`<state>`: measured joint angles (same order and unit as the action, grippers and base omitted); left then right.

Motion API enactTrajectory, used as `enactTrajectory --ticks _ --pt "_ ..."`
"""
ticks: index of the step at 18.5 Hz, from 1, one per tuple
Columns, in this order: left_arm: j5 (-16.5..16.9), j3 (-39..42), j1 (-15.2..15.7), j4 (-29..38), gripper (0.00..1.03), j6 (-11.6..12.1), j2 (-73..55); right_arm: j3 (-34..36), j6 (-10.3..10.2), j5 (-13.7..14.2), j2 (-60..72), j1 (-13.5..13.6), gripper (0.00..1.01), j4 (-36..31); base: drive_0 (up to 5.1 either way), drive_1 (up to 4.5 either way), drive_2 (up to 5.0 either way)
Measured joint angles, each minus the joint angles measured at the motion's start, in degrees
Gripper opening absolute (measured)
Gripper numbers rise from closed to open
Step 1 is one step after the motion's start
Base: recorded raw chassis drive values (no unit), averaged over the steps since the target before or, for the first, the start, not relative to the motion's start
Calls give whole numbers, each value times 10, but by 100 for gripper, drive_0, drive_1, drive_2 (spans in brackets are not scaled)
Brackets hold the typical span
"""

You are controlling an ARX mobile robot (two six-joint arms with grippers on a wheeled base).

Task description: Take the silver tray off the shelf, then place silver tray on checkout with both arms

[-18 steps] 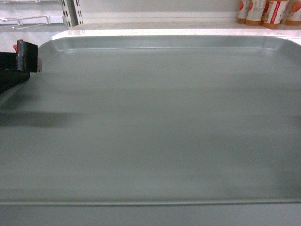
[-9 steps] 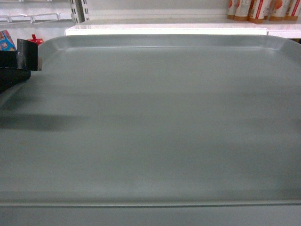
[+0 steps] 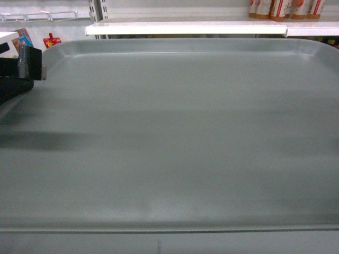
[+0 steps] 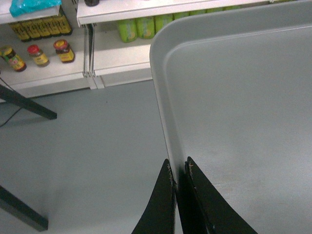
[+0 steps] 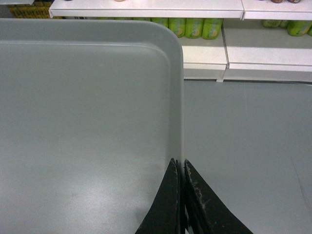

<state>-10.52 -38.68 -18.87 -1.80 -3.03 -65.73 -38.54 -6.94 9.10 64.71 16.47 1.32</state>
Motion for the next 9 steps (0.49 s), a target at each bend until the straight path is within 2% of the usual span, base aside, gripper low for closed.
enactTrajectory --ticks 9 --pt "0 0 0 1 4 0 0 0 1 0 0 0 2 0 11 -413 435"
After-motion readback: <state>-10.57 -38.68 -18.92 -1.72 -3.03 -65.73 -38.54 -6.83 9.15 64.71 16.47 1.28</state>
